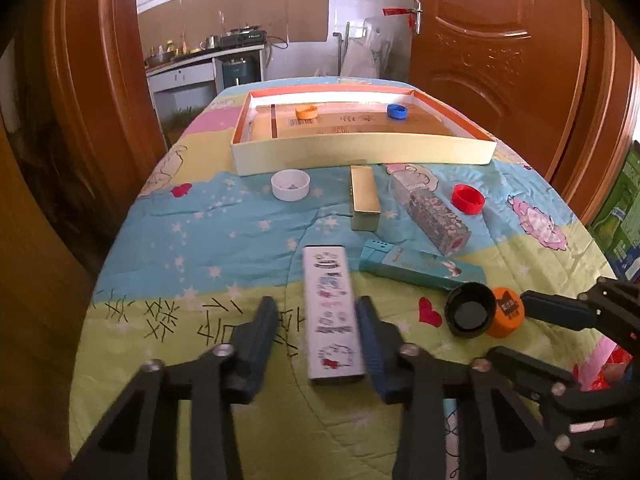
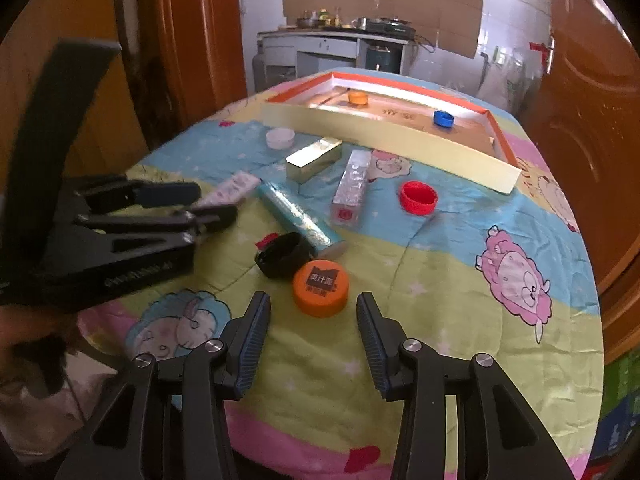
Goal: Organize rigid objects
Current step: 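Grasp the white Hello Kitty box with the left tool while the right tool grasps the orange black-topped cap, then carry the white box and orange cap with both tools into the tray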
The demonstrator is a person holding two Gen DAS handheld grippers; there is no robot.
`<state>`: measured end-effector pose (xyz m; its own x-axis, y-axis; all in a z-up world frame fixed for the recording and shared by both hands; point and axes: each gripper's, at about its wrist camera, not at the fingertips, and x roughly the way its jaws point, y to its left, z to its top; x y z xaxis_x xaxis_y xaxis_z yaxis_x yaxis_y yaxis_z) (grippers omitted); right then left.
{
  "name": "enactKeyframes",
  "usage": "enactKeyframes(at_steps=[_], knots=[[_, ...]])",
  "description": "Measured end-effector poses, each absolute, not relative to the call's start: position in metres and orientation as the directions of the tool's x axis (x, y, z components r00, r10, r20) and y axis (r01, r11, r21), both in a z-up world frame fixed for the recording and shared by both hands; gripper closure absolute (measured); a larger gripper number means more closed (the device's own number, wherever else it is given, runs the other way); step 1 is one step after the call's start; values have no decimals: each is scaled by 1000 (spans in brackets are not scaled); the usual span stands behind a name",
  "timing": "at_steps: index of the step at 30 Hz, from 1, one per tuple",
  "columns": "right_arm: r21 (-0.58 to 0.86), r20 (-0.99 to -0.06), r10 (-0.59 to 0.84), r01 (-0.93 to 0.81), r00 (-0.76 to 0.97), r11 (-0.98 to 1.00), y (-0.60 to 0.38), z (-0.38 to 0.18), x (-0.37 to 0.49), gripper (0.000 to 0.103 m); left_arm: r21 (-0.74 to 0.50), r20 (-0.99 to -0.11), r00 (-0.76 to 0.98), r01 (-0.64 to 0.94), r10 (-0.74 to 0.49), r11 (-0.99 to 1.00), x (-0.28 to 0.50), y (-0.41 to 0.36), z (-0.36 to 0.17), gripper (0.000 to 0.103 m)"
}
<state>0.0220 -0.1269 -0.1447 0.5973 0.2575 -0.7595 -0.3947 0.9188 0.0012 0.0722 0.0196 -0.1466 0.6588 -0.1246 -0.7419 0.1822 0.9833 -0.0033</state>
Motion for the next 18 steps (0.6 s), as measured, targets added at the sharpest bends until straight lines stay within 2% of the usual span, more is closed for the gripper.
enactKeyframes(at_steps=[2, 18], knots=[[-13, -753, 253, -398, 608, 917, -125, -144, 23, 73, -8, -740, 660, 179, -126, 984, 72, 21, -146, 74], [-28, -741, 237, -383, 628, 924, -126, -140, 26, 74, -46, -731, 664, 181, -156, 982, 71, 27, -145, 76]])
